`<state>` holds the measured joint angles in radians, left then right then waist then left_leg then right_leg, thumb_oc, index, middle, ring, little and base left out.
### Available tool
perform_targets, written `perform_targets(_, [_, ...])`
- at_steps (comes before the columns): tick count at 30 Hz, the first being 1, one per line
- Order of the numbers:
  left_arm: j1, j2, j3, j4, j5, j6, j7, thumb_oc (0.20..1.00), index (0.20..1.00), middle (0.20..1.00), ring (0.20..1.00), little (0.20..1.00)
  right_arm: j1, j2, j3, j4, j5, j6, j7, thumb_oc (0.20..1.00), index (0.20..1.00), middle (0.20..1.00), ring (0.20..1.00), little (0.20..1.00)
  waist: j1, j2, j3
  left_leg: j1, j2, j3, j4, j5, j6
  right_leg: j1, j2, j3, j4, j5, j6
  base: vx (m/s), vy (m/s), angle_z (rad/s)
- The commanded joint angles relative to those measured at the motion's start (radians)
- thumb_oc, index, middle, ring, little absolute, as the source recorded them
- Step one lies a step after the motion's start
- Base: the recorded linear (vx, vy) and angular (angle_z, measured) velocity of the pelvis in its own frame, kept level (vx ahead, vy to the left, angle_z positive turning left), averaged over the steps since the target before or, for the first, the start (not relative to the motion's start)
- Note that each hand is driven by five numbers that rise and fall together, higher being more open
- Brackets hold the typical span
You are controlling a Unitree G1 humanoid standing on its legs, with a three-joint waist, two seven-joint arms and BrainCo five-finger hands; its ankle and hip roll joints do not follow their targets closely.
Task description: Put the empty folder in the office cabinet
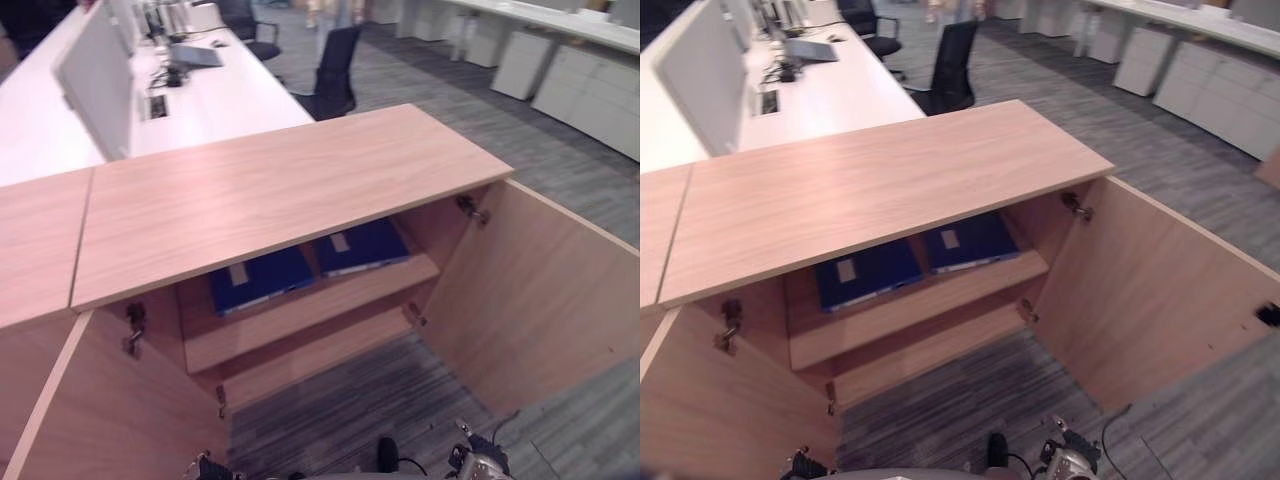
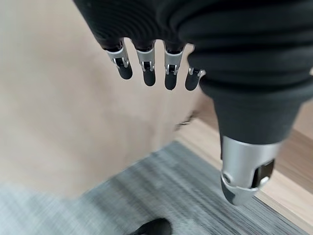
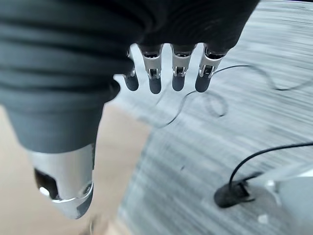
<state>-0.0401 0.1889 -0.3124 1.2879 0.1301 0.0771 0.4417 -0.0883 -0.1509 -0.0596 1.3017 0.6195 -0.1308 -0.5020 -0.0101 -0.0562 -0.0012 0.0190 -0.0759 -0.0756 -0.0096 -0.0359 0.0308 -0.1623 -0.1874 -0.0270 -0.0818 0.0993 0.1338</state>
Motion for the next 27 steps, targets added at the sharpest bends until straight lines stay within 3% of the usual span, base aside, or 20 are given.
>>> perform_targets(1, [-0.039, -0.043, 0.016, 0.056, 0.049, -0.004, 0.001, 1.0, 1.0, 1.0, 1.0, 1.0, -0.085, -0.018, -0.056, 0.006, 0.032, -0.05, -0.039, 1.0, 1.0, 1.0, 1.0, 1.0, -0.007, 0.055, 0.049, 0.019, -0.02, -0.031, -0.078, -0.028, 0.007, -0.023, 0.112, -0.001, 0.038, -0.001, 0.015, -0.09, 0.117, -0.68])
perform_targets(10, [-0.018, -0.019, 0.084, 0.101, 0.076, 0.0, -0.026, 1.0, 1.0, 1.0, 1.0, 1.0, -0.024, -0.05, -0.122, 0.042, 0.04, -0.029, -0.022, 1.0, 1.0, 1.0, 1.0, 1.0, -0.036, 0.051, 0.061, 0.034, -0.041, 0.051, -0.078, -0.037, 0.031, -0.052, 0.117, 0.055, 0.014, 0.024, 0.032, -0.07, 0.073, -0.4])
perform_targets(14, [-0.031, -0.009, 0.071, 0.088, 0.091, -0.004, -0.041, 1.0, 1.0, 1.0, 1.0, 1.0, -0.022, -0.057, -0.119, 0.071, 0.03, -0.015, -0.011, 1.0, 1.0, 1.0, 1.0, 1.0, -0.036, 0.051, 0.07, 0.038, -0.037, 0.054, -0.078, -0.033, 0.04, -0.056, 0.121, 0.082, 0.047, 0.003, 0.036, -0.02, -0.012, -0.15])
perform_targets(18, [-0.062, -0.008, 0.037, 0.071, 0.085, -0.009, -0.035, 1.0, 1.0, 1.0, 1.0, 1.0, -0.032, -0.052, -0.09, 0.106, 0.008, -0.001, 0.002, 1.0, 1.0, 1.0, 1.0, 1.0, -0.029, 0.041, 0.071, 0.04, -0.037, -0.013, -0.078, -0.029, 0.042, -0.039, 0.17, 0.202, 0.093, -0.038, 0.025, 0.04, -0.066, 0.3])
perform_targets(20, [-0.07, -0.01, 0.022, 0.063, 0.085, -0.012, -0.035, 1.0, 1.0, 1.0, 1.0, 1.0, -0.045, -0.054, -0.071, 0.124, -0.021, 0.012, 0.002, 1.0, 1.0, 1.0, 1.0, 1.0, -0.009, 0.033, 0.063, 0.032, -0.037, -0.062, -0.078, -0.02, 0.037, -0.019, 0.18, 0.228, 0.098, -0.051, 0.016, 0.09, -0.139, 0.73])
perform_targets(24, [-0.06, -0.017, 0.02, 0.071, 0.07, -0.014, -0.026, 1.0, 1.0, 1.0, 1.0, 1.0, -0.056, -0.048, -0.041, 0.13, -0.073, 0.026, 0.007, 1.0, 1.0, 1.0, 1.0, 1.0, 0.021, 0.027, 0.044, 0.016, -0.018, -0.154, -0.078, -0.007, 0.01, 0.017, 0.173, 0.169, 0.09, -0.071, -0.005, 0.13, -0.203, 0.93])
perform_targets(27, [-0.048, -0.017, 0.042, 0.089, 0.047, -0.015, -0.014, 1.0, 1.0, 1.0, 1.0, 1.0, -0.059, -0.044, -0.032, 0.119, -0.099, 0.025, 0.005, 1.0, 1.0, 1.0, 1.0, 1.0, 0.038, 0.022, 0.034, 0.02, 0.005, -0.221, -0.078, -0.002, -0.016, 0.066, 0.162, 0.09, 0.057, -0.088, -0.017, 0.15, -0.223, 1.14])
